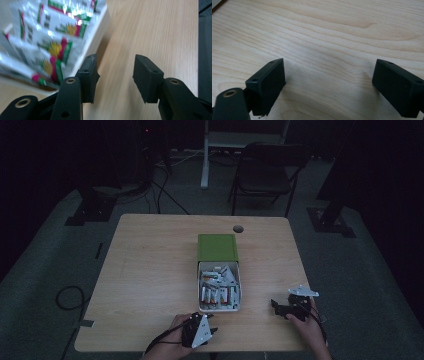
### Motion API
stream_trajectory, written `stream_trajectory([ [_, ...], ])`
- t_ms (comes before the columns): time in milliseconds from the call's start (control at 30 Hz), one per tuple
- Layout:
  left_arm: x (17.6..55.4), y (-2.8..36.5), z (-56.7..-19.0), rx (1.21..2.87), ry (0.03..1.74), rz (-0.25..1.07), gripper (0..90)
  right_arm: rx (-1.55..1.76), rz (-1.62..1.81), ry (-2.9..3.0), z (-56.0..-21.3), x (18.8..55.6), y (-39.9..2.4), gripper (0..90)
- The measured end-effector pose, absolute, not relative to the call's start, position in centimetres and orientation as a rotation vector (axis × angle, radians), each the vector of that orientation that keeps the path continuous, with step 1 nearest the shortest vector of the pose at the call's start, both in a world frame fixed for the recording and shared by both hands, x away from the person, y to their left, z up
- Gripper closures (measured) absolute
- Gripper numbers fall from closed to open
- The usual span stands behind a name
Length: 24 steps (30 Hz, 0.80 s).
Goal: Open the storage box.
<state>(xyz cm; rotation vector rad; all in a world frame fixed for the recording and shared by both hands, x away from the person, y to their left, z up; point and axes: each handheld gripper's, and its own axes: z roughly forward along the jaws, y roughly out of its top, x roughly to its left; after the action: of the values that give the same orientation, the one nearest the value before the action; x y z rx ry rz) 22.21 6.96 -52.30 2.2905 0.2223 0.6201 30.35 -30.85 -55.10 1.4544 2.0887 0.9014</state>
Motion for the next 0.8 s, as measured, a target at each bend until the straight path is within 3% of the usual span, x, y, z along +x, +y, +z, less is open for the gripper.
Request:
stream_trajectory([
  [800,23.5,12.8,-52.8,2.178,0.457,0.576,54.6,1.454,0.901,2.089,-55.1,30.3,-30.8,10.7],
])
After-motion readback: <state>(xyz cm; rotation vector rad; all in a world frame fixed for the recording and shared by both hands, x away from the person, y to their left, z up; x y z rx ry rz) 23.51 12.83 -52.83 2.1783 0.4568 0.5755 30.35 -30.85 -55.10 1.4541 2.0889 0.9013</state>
